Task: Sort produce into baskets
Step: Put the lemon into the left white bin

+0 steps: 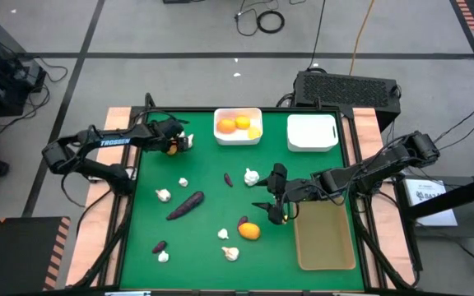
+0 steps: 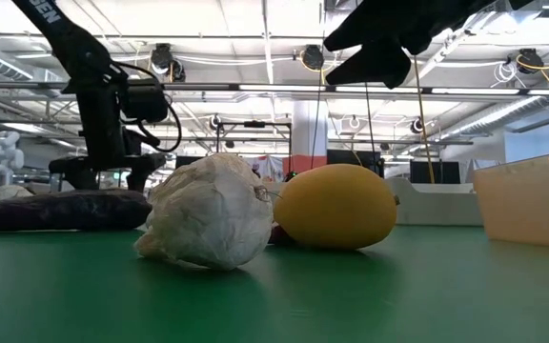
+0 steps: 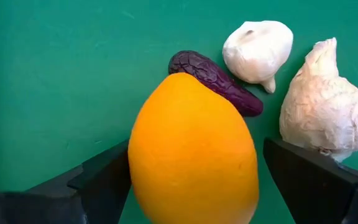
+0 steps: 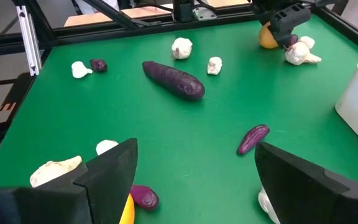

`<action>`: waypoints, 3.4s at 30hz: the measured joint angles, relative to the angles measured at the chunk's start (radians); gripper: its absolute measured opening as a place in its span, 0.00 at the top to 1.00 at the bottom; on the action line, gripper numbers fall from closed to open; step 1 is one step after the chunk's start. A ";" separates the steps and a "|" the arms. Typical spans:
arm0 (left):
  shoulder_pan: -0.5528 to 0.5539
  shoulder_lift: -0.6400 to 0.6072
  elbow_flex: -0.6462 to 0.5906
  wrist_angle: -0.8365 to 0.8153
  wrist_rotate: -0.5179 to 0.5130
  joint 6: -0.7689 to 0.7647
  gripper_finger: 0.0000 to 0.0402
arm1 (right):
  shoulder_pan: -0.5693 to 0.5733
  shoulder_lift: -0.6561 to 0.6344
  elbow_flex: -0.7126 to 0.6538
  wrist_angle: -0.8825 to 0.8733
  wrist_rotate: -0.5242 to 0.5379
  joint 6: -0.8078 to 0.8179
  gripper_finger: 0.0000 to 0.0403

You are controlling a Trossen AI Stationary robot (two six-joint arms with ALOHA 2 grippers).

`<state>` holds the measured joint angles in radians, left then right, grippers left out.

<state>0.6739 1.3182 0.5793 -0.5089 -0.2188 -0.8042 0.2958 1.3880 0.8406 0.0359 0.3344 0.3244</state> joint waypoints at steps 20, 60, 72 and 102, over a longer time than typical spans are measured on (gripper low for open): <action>-0.018 -0.103 0.147 -0.219 0.053 0.060 0.32 | 0.000 0.000 0.000 -0.001 0.000 0.000 0.22; -0.193 0.397 0.728 0.209 0.187 0.529 0.18 | -0.029 0.000 0.000 -0.011 0.008 -0.067 0.22; -0.177 0.348 0.812 -0.057 0.213 0.564 0.10 | -0.029 0.000 0.000 -0.009 0.007 -0.048 0.22; -0.864 -0.312 0.008 0.676 -0.126 0.683 0.10 | 0.099 0.358 0.362 -0.337 0.004 0.196 0.22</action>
<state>-0.1906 1.0063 0.5877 0.1670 -0.3444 -0.1214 0.3946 1.7457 1.2023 -0.3015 0.3379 0.5205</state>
